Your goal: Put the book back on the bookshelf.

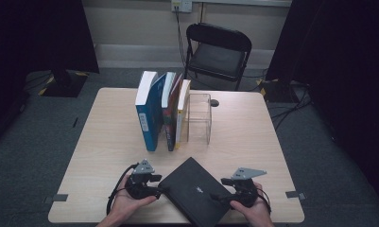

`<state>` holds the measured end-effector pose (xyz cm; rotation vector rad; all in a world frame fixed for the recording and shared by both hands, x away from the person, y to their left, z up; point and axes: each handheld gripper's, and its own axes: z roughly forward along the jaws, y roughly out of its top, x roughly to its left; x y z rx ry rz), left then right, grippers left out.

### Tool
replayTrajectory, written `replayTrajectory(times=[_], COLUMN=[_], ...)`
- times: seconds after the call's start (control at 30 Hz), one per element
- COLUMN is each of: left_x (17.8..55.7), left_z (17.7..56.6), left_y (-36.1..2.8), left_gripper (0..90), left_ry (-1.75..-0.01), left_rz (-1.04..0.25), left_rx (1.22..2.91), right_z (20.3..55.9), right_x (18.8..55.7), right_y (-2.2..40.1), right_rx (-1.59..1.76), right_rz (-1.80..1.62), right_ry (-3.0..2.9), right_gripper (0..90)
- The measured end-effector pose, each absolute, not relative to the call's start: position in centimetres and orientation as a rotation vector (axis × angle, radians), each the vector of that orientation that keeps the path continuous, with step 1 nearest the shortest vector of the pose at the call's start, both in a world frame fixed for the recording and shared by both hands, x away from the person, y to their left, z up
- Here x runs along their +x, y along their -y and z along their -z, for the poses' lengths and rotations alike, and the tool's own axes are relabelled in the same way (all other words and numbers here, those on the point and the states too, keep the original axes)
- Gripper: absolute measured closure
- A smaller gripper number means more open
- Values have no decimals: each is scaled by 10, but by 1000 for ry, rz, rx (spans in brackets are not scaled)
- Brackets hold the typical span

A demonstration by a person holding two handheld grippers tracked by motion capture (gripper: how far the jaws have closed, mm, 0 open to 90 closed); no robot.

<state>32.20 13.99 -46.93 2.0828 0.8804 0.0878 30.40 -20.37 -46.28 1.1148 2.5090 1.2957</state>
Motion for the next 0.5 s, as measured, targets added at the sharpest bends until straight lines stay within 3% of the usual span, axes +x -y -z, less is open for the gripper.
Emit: replayTrajectory(times=[0.27,0.5], left_x=[322,323], left_z=[467,468], left_y=[-137,-138], left_gripper=[481,482], left_ry=[-858,-847], left_rz=[-82,-85], left_rx=[2100,2101], right_z=[463,467], right_x=[271,262], right_y=[250,259], right_rx=[1221,1221], right_rz=[-1263,-1186], right_ry=[-2417,-2445], right_gripper=[282,321])
